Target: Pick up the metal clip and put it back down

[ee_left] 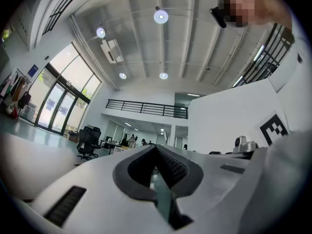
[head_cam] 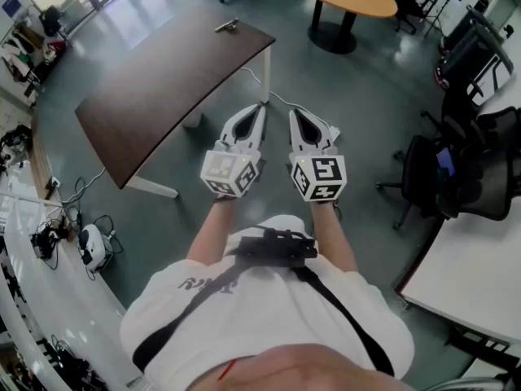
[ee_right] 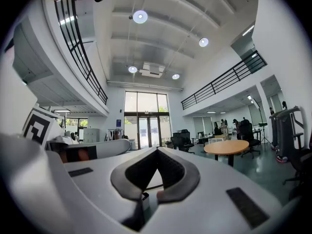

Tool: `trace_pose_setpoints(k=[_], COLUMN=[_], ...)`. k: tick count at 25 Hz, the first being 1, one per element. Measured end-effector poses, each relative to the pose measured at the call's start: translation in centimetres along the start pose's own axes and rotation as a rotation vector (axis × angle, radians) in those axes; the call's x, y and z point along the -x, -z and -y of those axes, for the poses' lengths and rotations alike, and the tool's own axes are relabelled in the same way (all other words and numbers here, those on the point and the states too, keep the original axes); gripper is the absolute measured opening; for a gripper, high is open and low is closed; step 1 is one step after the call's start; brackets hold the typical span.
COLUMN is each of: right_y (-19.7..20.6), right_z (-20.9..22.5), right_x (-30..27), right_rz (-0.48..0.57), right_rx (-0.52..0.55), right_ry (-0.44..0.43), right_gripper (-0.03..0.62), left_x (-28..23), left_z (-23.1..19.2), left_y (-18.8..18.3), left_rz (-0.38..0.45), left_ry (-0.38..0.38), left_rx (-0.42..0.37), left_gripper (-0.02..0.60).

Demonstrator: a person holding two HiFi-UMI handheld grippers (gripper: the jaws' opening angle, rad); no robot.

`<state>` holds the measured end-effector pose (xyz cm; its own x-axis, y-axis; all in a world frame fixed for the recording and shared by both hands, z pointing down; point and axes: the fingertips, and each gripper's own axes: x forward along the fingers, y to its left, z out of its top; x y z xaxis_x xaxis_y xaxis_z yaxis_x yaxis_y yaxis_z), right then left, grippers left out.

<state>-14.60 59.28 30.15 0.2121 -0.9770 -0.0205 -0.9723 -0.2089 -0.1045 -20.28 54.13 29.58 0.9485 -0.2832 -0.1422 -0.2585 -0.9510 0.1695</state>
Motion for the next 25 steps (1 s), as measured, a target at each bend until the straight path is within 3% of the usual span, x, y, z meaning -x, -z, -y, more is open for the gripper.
trace_pose_setpoints(k=[8, 17, 25], right_y=[1.4, 3.2, 2.7], right_z=[5.2, 9.9, 17.5], right_x=[1.4, 0.4, -8.3], right_rz=[-0.007, -0.028, -0.017], right_rx=[-0.069, -0.124, -0.118], right_ry=[0.037, 0.089, 0.150], right_gripper=[0.006, 0.006, 0.006], left_x=[-3.8, -10.2, -20.3], left_z=[3.0, 3.5, -1.7], left_y=[2.6, 5.5, 6.6], left_rz=[-0.035, -0.089, -0.089], left_ry=[0.020, 0.073, 0.120], left_rx=[-0.001, 0.021, 0.029], left_gripper=[0.009, 0.009, 0.009])
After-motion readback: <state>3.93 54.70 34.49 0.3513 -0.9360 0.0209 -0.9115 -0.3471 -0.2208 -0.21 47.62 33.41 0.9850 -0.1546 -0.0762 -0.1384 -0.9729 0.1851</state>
